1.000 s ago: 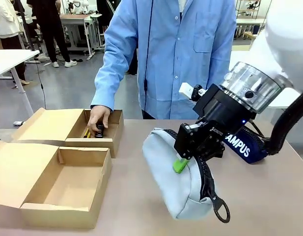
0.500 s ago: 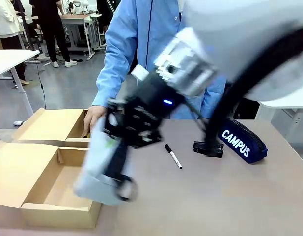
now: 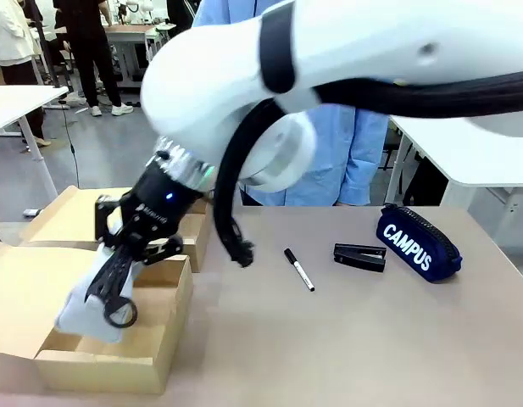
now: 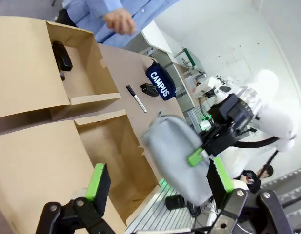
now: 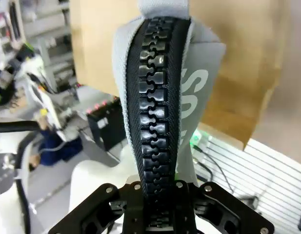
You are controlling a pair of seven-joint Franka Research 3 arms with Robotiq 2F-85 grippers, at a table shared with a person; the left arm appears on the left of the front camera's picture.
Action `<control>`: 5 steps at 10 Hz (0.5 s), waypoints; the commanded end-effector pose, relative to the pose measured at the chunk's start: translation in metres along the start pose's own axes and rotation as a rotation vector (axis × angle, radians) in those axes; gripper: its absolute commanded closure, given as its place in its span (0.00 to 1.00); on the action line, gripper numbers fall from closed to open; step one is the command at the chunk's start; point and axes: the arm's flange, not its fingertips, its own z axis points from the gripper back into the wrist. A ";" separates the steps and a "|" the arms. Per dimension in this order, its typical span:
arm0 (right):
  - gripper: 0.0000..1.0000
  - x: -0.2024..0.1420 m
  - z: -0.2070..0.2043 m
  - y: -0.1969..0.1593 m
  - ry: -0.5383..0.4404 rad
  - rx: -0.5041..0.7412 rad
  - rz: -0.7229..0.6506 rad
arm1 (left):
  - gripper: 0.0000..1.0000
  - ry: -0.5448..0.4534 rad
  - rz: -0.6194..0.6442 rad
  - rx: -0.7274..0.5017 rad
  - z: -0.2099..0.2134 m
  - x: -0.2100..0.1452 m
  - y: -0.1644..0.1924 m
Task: Place items inside the box.
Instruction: Pick up a Pencil pouch or Stapler and place it inside the Mailer Box closest to the robot.
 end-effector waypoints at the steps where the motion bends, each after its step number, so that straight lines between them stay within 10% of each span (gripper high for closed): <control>1: 0.92 -0.012 0.025 -0.007 -0.049 0.034 -0.047 | 0.00 -0.017 -0.025 -0.018 -0.001 0.001 -0.002; 5: 0.92 0.012 -0.033 0.025 -0.114 -0.030 0.003 | 0.00 -0.017 -0.025 -0.018 -0.001 0.001 -0.002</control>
